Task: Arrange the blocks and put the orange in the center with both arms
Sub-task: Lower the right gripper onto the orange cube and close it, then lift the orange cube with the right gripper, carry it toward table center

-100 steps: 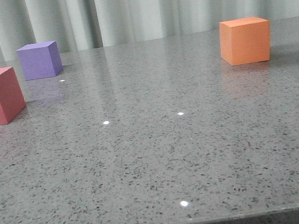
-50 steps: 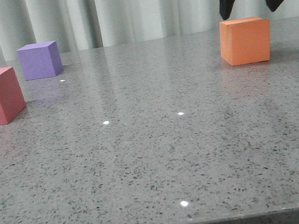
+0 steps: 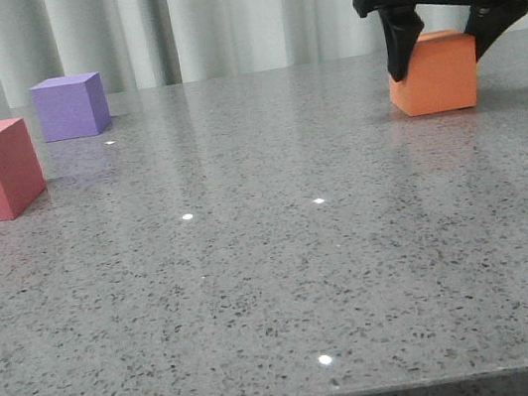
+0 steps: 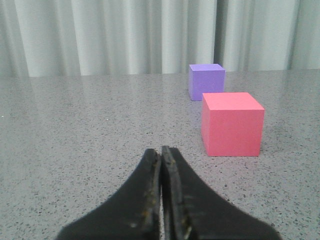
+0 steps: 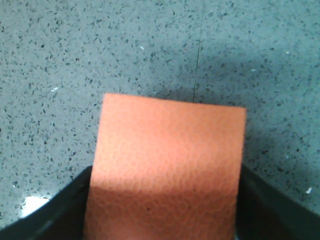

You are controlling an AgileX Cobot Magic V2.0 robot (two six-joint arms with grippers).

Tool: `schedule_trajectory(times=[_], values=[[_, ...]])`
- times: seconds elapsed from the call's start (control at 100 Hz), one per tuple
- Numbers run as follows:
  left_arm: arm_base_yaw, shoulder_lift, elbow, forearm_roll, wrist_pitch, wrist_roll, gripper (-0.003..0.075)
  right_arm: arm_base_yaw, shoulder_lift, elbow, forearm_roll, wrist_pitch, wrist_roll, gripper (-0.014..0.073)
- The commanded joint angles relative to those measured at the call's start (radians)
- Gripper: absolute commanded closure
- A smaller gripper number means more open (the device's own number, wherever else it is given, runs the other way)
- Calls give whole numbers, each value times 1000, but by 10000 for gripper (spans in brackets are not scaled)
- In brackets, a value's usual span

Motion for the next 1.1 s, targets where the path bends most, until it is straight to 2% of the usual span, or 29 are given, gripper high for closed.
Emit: schedule_trajectory(times=[0.0,0.08,0.24,0.35,0.44,0.59,0.71,1.09], values=[[-1,-33,42,-2,-81,1,741,2,-52,-49,-17,-26,-8,228],[-1,-33,42,-2,-81,1,741,2,-60,-71,-16,2,-8,291],[-1,-33,42,-2,-81,1,741,25,-72,-139,-3,87,4,292],[-1,-33,42,-2,-81,1,741,87,-73,-186,-4,123,39,292],[-1,-33,42,-2,-81,1,741,152,-71,-205,-57,113,142,292],[-1,-33,42,-2,-81,1,741,261,-51,-227,-243,83,373,292],[-1,-33,42,-2,-81,1,741,330,13,-299,-318,91,484,294],[-1,-33,42,-2,-81,1,741,456,302,-710,-317,243,490,294]])
